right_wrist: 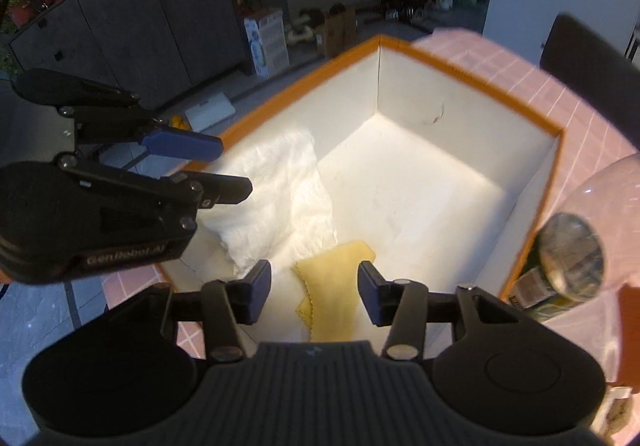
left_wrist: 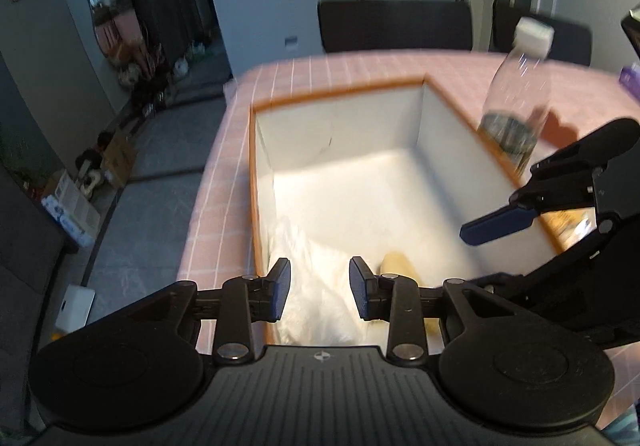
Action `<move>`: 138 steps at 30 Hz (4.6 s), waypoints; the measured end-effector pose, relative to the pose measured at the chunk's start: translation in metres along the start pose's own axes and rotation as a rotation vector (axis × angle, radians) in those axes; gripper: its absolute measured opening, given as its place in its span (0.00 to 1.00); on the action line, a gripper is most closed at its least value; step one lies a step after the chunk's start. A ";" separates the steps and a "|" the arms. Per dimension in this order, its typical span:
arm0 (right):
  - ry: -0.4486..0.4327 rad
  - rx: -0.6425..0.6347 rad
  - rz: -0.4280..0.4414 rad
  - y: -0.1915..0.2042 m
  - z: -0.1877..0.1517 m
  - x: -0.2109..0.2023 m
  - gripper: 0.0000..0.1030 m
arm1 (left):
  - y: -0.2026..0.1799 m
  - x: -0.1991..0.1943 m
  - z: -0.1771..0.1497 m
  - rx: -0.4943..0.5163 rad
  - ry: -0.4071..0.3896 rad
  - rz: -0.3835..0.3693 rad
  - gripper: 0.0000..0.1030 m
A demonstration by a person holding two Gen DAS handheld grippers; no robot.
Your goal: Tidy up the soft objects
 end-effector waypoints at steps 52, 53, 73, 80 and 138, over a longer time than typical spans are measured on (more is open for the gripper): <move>-0.305 0.470 -0.246 -0.118 -0.197 -0.087 0.44 | -0.249 0.095 -0.049 0.763 0.164 -0.209 0.67; -0.303 0.472 -0.247 -0.118 -0.199 -0.085 0.43 | -0.251 0.095 -0.051 0.776 0.162 -0.203 0.67; -0.368 0.443 -0.246 -0.103 -0.191 -0.108 0.11 | -0.246 0.049 -0.062 0.754 -0.012 -0.160 0.36; -0.409 0.451 -0.222 -0.100 -0.185 -0.134 0.09 | -0.228 0.005 -0.047 0.611 -0.115 -0.206 0.36; -0.347 -0.115 -0.135 0.001 0.007 -0.079 0.00 | -0.058 0.004 0.004 0.276 -0.173 -0.094 0.36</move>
Point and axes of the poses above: each gripper's, at about its wrist camera, not at the fingertips, and x roughly the way its jaws point, y to its left, z to its top, the point moved 1 cm from there along x, roughly the way its jaws point, and after that the axes turned 15 degrees about -y, right-handed, at the moved point
